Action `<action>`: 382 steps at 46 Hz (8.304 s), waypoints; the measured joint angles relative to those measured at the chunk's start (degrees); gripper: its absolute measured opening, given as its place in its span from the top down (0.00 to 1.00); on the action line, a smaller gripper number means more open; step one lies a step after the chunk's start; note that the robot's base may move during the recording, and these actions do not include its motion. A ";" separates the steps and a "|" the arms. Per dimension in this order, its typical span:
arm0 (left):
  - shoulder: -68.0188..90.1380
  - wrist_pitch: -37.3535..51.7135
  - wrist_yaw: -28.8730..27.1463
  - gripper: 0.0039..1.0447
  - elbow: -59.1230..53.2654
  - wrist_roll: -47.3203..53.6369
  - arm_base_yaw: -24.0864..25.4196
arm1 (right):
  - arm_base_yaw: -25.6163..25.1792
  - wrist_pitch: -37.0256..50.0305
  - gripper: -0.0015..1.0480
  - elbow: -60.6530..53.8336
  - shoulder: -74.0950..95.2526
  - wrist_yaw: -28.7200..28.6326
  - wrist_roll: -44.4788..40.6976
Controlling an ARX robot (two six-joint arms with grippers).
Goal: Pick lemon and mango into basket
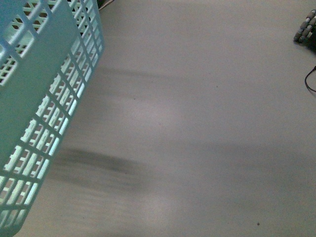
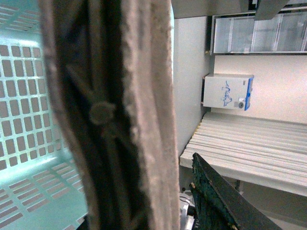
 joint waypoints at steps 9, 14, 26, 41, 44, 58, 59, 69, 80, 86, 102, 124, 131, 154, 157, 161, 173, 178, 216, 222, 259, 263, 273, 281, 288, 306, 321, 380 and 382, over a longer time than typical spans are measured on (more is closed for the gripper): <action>-1.95 -4.15 -2.78 0.73 4.83 0.79 -2.43 | 0.00 0.00 0.08 0.00 0.00 -0.02 0.00; -2.47 -4.22 -3.02 0.73 5.77 2.14 -2.80 | 0.00 0.00 0.08 0.00 0.00 0.00 0.00; -2.51 -4.28 -3.67 0.73 5.79 2.69 -2.80 | 0.00 0.00 0.08 0.00 0.00 -0.02 0.00; -2.43 -4.44 -3.58 0.74 5.79 2.82 -2.80 | 0.00 0.00 0.08 0.00 0.00 0.00 0.00; -2.43 -4.44 -3.54 0.74 5.79 2.80 -2.80 | 0.00 0.00 0.08 0.00 0.00 -0.02 0.00; -2.45 -4.44 -3.58 0.74 5.79 2.82 -2.80 | 0.00 0.00 0.08 0.00 0.00 -0.02 0.00; -2.45 -4.44 -3.56 0.74 5.79 2.84 -2.80 | 0.00 0.00 0.08 0.00 0.00 -0.02 0.00; -2.45 -4.44 -3.56 0.74 5.79 2.84 -2.80 | 0.00 0.00 0.08 0.00 0.00 0.00 0.00; -2.45 -4.44 -3.61 0.74 5.79 2.86 -2.80 | 0.00 0.00 0.08 0.00 0.00 -0.02 0.00; -2.45 -4.44 -3.56 0.74 5.79 2.89 -2.80 | 0.00 0.00 0.08 0.00 0.00 0.00 -0.02; -2.45 -4.44 -3.56 0.74 5.79 2.89 -2.80 | 0.00 0.00 0.08 0.00 0.00 -0.02 0.00; -2.45 -4.44 -3.63 0.74 5.79 2.97 -2.80 | 0.00 0.00 0.08 0.00 0.00 -0.02 0.02; -2.45 -4.44 -3.54 0.74 5.79 2.99 -2.80 | 0.00 0.00 0.08 0.00 0.00 -0.02 0.00; -2.64 -4.44 -3.52 0.74 6.01 2.54 -3.10 | 0.02 0.00 0.08 0.00 0.00 0.20 0.00; -2.64 -4.44 -3.58 0.74 6.01 2.67 -3.04 | 0.02 0.00 0.08 0.00 0.02 0.17 0.00; -2.60 -4.44 -3.52 0.74 6.01 2.64 -3.04 | 0.02 0.00 0.08 0.00 0.00 0.13 0.00; -2.62 -4.55 -3.54 0.74 5.99 2.84 -3.04 | 0.02 0.00 0.08 0.00 0.00 -0.02 0.02; -2.62 -4.55 -3.39 0.74 5.99 2.78 -3.04 | 0.00 0.00 0.08 0.00 0.00 0.09 0.00; -2.62 -4.57 -3.52 0.74 5.99 2.86 -2.99 | 0.00 0.00 0.08 0.00 0.00 0.00 0.00; -2.62 -4.57 -3.54 0.74 5.99 2.91 -2.99 | 0.02 0.02 0.08 0.00 -0.02 0.20 -0.02; -2.62 -4.57 -3.39 0.74 6.01 2.84 -2.99 | 0.00 0.02 0.08 0.00 -0.04 0.07 0.00; -2.62 -4.57 -3.52 0.74 6.01 2.97 -2.99 | 0.00 0.02 0.08 0.00 -0.04 0.07 0.00; -2.62 -4.55 -3.63 0.74 6.01 2.93 -2.99 | 0.00 0.02 0.08 0.00 -0.04 -0.13 0.00; -2.62 -4.57 -3.34 0.74 6.01 2.89 -2.99 | 0.00 0.00 0.08 0.00 -0.04 0.00 0.00; -2.62 -4.59 -3.85 0.74 6.01 2.99 -2.91 | 0.00 0.00 0.08 0.00 -0.02 0.15 -0.02; -2.58 -4.61 -3.39 0.74 6.01 2.97 -2.91 | 0.00 0.00 0.08 0.00 -0.04 0.09 0.00; 1.42 -18.21 0.35 0.74 12.37 10.51 -2.97 | -0.07 0.00 0.08 -0.02 0.00 -0.17 0.00; 46.27 -15.78 10.56 0.75 43.71 25.42 -35.19 | -0.07 0.00 0.08 -0.02 0.00 -0.04 0.00; 46.27 -15.78 10.56 0.75 43.71 25.42 -35.19 | -0.07 0.00 0.08 -0.02 0.00 -0.04 0.00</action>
